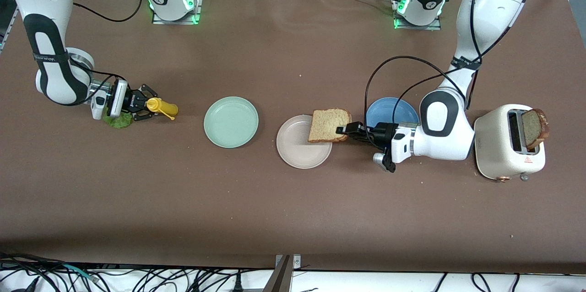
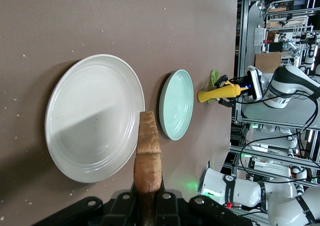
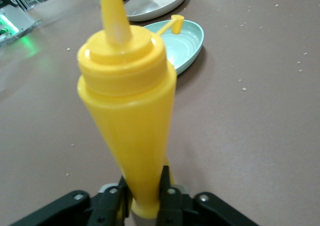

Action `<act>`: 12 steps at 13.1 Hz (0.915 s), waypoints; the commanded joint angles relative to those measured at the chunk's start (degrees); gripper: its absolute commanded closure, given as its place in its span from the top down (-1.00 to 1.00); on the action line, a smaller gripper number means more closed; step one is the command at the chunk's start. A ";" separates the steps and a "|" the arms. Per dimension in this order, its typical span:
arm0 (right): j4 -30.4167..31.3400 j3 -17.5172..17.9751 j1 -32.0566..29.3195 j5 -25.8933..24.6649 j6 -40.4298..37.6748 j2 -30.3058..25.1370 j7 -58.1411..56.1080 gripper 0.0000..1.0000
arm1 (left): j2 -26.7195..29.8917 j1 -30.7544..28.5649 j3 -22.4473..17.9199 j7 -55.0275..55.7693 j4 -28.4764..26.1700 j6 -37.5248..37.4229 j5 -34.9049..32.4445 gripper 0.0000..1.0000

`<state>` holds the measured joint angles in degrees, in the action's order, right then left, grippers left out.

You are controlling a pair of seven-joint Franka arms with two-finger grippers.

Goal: Make sandwich in beige plate with both arms
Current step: 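Carry the bread toward the beige plate while the right gripper grasps the mustard, then lower the bread onto the beige plate while the right gripper lifts the mustard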

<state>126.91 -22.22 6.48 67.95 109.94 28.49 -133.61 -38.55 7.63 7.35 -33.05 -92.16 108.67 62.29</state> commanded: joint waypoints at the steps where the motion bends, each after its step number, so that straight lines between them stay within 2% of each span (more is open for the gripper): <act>1: -1.83 -0.89 4.93 0.79 4.83 -1.94 0.81 -0.89 | -0.73 1.41 -0.59 -2.01 0.75 0.49 3.27 -1.00; 5: -4.91 -1.15 10.11 -0.88 10.98 -2.12 3.78 -0.95 | -2.23 1.86 -0.59 -2.54 0.75 1.46 3.45 -1.00; 8: -8.51 -1.16 13.20 -8.42 15.04 -2.21 12.65 -0.95 | -3.89 2.74 -0.59 -2.63 0.75 1.46 7.30 -1.00; 12: -13.34 -1.24 16.10 -16.25 15.04 -2.21 23.29 -0.95 | -5.12 3.44 -0.59 -2.81 1.02 1.72 9.33 -1.00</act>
<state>115.27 -22.59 20.62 55.05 125.07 27.25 -115.07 -42.56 10.36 7.36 -34.24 -92.13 110.14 68.07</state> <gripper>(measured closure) 0.846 0.903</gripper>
